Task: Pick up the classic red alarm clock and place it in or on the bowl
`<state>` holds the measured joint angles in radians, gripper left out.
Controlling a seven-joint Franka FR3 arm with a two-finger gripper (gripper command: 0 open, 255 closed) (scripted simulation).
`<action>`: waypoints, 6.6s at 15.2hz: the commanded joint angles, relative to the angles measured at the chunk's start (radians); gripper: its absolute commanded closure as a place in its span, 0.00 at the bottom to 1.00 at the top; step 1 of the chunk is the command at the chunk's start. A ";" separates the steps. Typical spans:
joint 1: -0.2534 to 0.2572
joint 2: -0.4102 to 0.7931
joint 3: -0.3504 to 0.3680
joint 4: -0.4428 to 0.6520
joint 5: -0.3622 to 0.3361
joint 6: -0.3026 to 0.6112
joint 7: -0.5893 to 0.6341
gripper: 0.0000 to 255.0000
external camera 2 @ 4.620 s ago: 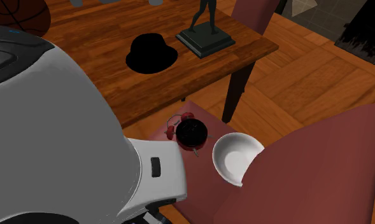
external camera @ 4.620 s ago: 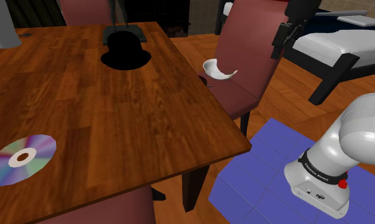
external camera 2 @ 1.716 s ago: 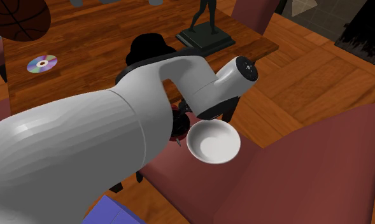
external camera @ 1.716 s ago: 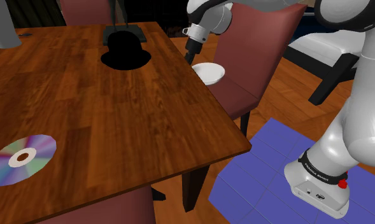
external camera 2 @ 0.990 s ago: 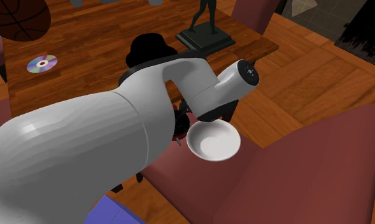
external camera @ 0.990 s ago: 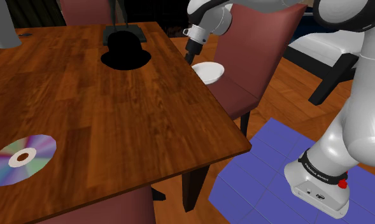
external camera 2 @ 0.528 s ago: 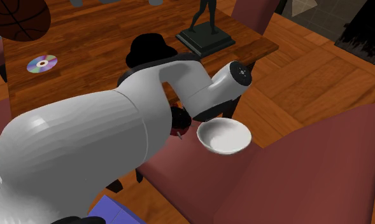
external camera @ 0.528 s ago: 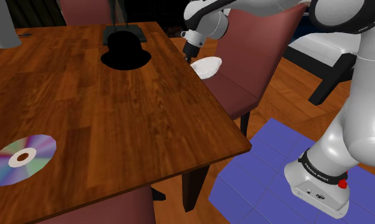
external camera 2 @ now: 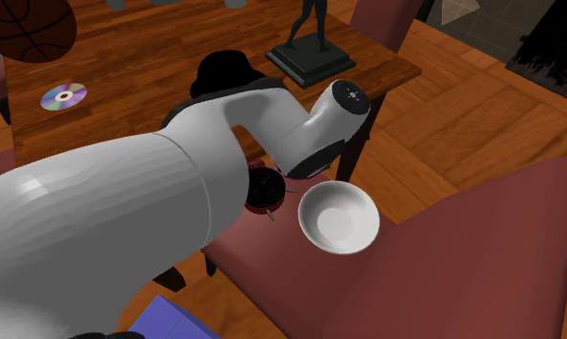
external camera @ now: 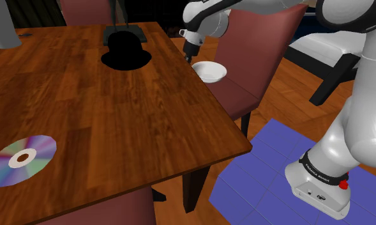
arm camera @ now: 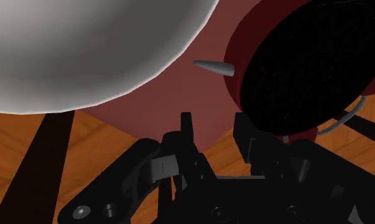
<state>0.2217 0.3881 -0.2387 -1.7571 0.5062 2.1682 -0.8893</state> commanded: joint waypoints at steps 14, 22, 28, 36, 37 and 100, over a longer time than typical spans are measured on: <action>-0.120 0.006 0.213 0.056 -0.412 -0.069 0.085 0.00; -0.121 -0.270 0.241 -0.342 -0.446 0.072 -0.067 0.00; -0.120 -0.298 0.244 -0.442 -0.448 0.147 -0.106 0.00; -0.119 -0.267 0.245 -0.456 -0.446 0.192 -0.108 0.00; -0.119 -0.267 0.245 -0.456 -0.446 0.192 -0.108 0.00; -0.330 -0.255 0.041 -0.161 -0.420 -0.113 -0.519 1.00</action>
<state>-0.1080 0.1294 -0.1979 -1.9110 0.0848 2.0433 -1.4064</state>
